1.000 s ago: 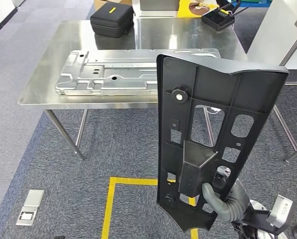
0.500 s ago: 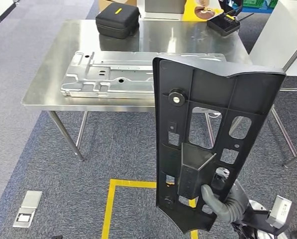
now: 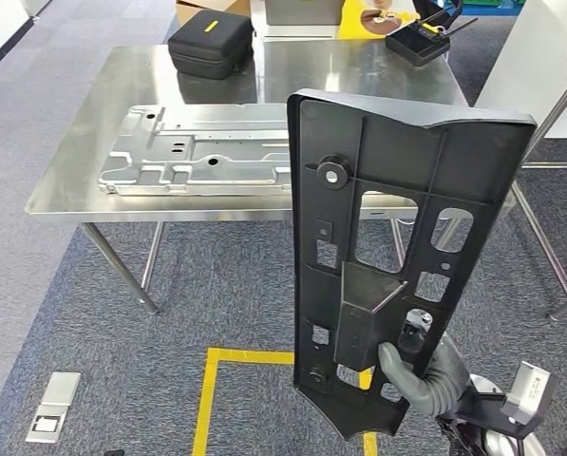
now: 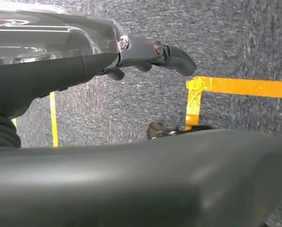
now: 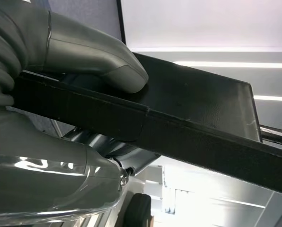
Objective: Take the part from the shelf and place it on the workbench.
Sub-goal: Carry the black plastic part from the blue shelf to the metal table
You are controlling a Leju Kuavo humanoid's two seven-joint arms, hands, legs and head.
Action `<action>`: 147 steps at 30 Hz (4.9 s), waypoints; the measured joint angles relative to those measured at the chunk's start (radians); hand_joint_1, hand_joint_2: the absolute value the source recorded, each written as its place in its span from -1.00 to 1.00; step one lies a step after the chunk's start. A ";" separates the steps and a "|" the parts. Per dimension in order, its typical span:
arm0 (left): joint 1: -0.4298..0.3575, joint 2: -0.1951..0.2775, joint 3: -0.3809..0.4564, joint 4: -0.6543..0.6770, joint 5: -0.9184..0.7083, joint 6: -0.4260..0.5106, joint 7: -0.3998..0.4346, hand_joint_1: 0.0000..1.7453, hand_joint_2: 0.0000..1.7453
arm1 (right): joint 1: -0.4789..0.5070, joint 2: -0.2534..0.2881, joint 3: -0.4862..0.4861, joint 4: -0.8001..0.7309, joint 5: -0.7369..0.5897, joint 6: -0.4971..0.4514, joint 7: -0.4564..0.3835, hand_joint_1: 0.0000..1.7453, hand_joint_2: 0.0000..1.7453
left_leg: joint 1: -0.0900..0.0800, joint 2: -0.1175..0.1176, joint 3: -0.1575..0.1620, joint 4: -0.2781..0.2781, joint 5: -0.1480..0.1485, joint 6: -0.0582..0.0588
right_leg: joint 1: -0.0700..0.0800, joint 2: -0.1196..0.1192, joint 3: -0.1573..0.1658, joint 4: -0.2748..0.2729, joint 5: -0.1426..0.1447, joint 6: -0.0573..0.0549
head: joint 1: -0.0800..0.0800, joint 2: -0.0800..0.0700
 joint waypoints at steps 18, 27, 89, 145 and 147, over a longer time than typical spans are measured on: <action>-0.001 0.004 0.000 0.000 -0.004 0.009 0.001 -1.00 1.00 | -0.026 0.008 0.047 0.001 -0.009 -0.047 0.004 1.00 1.00 | -0.001 0.000 0.148 -0.225 0.037 0.020 | -0.001 0.000 -0.046 0.030 0.039 0.055 | 0.002 0.000; -0.005 0.003 -0.003 0.000 -0.011 0.008 0.002 -1.00 1.00 | -0.053 0.007 0.073 0.006 -0.004 -0.035 0.024 1.00 1.00 | 0.000 0.000 0.045 -0.022 -0.060 -0.008 | -0.005 -0.002 -0.016 -0.005 0.014 0.003 | 0.001 0.000; -0.002 0.006 -0.005 0.000 -0.013 0.013 -0.020 -1.00 1.00 | 0.002 -0.018 0.049 -0.030 0.038 -0.118 -0.011 1.00 1.00 | 0.001 0.000 0.012 0.043 -0.081 -0.012 | -0.005 -0.002 -0.018 0.000 0.010 0.001 | 0.000 0.000; -0.003 0.032 -0.021 0.000 -0.021 -0.001 -0.018 -1.00 1.00 | -0.059 0.035 0.046 0.014 0.052 -0.147 -0.004 1.00 1.00 | -0.008 0.000 0.135 -0.220 0.044 0.006 | 0.001 0.002 -0.025 -0.007 0.028 0.019 | 0.000 0.000; -0.004 0.032 -0.022 0.000 -0.022 -0.001 -0.020 -1.00 1.00 | -0.064 0.035 0.046 0.014 0.051 -0.146 -0.003 1.00 1.00 | -0.006 0.000 0.110 -0.162 0.009 -0.004 | -0.004 0.000 -0.018 -0.013 0.027 0.009 | 0.000 0.000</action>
